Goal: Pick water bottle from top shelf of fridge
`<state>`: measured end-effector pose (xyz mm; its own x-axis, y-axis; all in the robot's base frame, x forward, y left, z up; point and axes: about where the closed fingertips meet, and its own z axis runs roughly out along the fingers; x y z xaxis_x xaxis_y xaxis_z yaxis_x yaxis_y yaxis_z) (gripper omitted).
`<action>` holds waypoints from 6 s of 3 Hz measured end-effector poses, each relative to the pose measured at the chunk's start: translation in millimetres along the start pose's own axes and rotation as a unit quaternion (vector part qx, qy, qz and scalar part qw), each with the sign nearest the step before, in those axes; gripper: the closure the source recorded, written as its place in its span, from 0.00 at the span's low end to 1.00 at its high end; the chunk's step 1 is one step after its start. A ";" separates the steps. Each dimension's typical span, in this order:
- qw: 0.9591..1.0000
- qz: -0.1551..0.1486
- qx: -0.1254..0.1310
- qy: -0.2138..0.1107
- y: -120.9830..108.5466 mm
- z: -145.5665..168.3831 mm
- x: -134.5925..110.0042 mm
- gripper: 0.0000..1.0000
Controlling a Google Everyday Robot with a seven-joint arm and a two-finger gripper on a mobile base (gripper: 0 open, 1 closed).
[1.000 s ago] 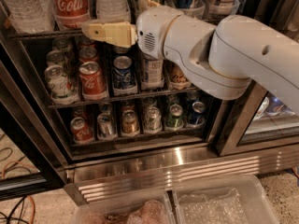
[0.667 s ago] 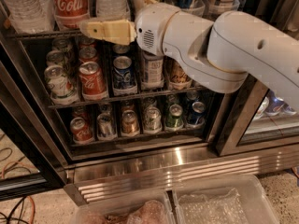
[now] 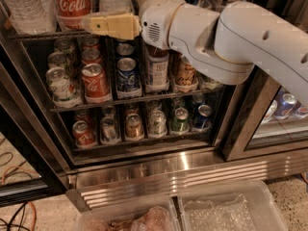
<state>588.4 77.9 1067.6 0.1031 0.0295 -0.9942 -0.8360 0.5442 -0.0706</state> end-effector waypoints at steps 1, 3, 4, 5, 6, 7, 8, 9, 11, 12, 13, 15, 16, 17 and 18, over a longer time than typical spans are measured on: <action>1.000 -0.004 -0.010 -0.001 -4.6 3.7 -3.9 0.03; 1.000 -0.003 -0.024 0.002 -9.9 10.9 -1.6 0.05; 1.000 -0.001 -0.031 0.006 -12.4 15.6 3.5 0.05; 0.999 -0.006 -0.044 0.009 -15.3 22.6 3.6 0.05; 0.998 -0.014 -0.058 0.012 -17.7 30.8 1.0 0.06; 0.997 -0.019 -0.067 0.014 -18.5 36.1 -0.2 0.06; 0.997 -0.019 -0.073 0.019 -17.4 39.6 2.5 0.25; 0.997 -0.018 -0.072 0.024 -16.8 40.5 5.3 0.48; 0.997 -0.015 -0.071 0.027 -18.0 38.5 5.2 0.94; 0.997 -0.013 -0.071 0.033 -16.4 38.5 5.9 1.00; 0.996 -0.023 -0.074 0.033 -14.2 33.3 -9.6 1.00; 0.996 -0.037 -0.080 0.023 -8.9 26.2 -28.6 1.00; 0.995 -0.041 -0.090 0.028 -1.2 20.0 -27.4 1.00; 0.994 -0.040 -0.092 0.029 1.4 13.5 -25.4 1.00; 0.994 -0.043 -0.094 0.028 4.0 7.1 -26.4 1.00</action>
Offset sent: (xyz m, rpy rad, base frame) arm 0.0181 -0.0029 0.0047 -0.0138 -0.0077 0.0438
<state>586.2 85.2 1094.2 0.1536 -0.0605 -0.9863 -0.9121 0.3753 -0.1651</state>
